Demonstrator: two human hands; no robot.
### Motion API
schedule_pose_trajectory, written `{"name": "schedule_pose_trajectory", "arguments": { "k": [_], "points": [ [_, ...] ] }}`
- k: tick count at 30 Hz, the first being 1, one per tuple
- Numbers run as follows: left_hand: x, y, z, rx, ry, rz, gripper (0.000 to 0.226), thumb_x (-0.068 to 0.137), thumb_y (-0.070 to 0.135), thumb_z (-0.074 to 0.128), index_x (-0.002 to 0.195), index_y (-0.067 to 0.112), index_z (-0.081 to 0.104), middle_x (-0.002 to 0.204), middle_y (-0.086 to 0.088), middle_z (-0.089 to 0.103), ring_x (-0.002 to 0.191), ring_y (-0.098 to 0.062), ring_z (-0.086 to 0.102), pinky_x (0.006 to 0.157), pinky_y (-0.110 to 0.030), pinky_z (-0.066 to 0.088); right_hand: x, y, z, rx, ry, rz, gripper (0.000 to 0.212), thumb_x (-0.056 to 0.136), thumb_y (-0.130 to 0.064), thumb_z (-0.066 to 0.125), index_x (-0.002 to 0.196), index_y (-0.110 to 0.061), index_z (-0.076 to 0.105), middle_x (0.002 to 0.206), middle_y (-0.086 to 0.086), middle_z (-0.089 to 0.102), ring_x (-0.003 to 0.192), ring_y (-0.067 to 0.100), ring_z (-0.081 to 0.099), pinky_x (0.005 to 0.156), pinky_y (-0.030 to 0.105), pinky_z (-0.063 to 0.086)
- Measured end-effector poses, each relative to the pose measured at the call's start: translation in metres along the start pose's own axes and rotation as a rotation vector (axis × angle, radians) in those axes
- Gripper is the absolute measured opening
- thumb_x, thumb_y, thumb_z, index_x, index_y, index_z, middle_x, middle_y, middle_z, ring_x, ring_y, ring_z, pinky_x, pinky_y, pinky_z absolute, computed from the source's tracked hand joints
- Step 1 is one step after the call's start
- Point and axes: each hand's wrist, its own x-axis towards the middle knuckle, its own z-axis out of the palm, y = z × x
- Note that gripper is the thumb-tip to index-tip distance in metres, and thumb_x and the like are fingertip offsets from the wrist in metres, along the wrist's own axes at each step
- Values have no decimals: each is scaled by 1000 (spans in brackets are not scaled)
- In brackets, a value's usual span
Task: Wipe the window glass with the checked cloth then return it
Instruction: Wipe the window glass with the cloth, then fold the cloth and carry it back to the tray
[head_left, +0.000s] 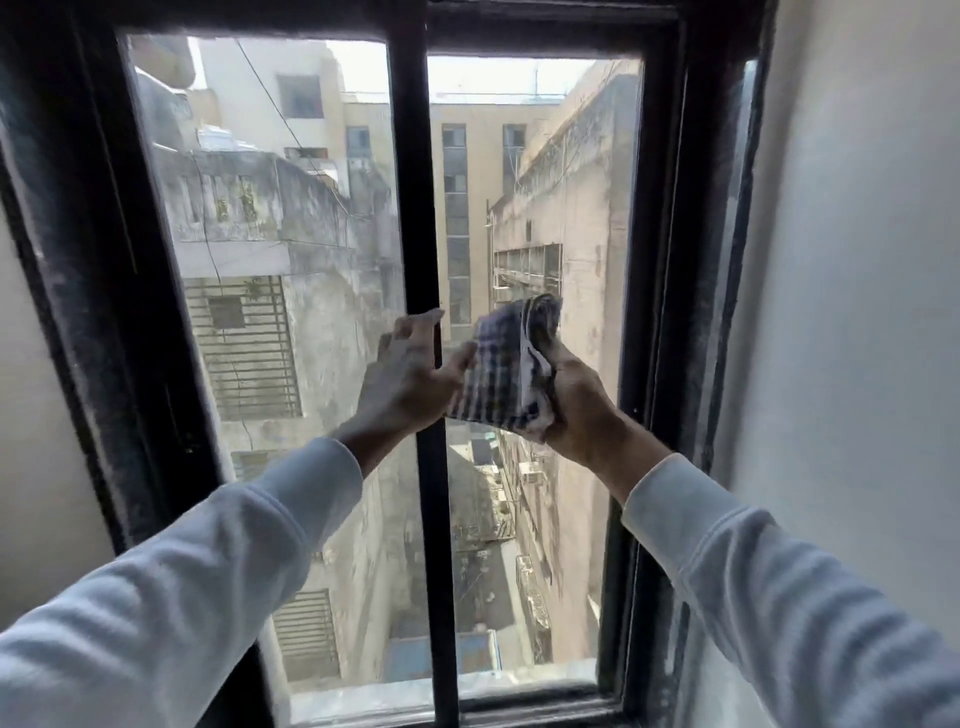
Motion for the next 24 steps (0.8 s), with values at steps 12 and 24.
{"name": "schedule_pose_trajectory", "arguments": {
  "k": [12,24],
  "points": [
    [-116,28,-49,-635,84,21,20,109,42,58,106,23,64,92,11,67,79,-3,64,57,-12,50,-164,9,55,-168,186,-85,30,104,-11,67,128,7,65,106,14,74,97,33,74,82,46,67],
    [-270,68,54,-619,-19,-50,43,105,53,55,113,11,62,84,16,64,72,-3,62,59,-24,45,-351,40,23,-373,674,-19,16,107,-11,66,111,-1,76,103,13,84,84,20,80,78,37,68]
  ]
}}
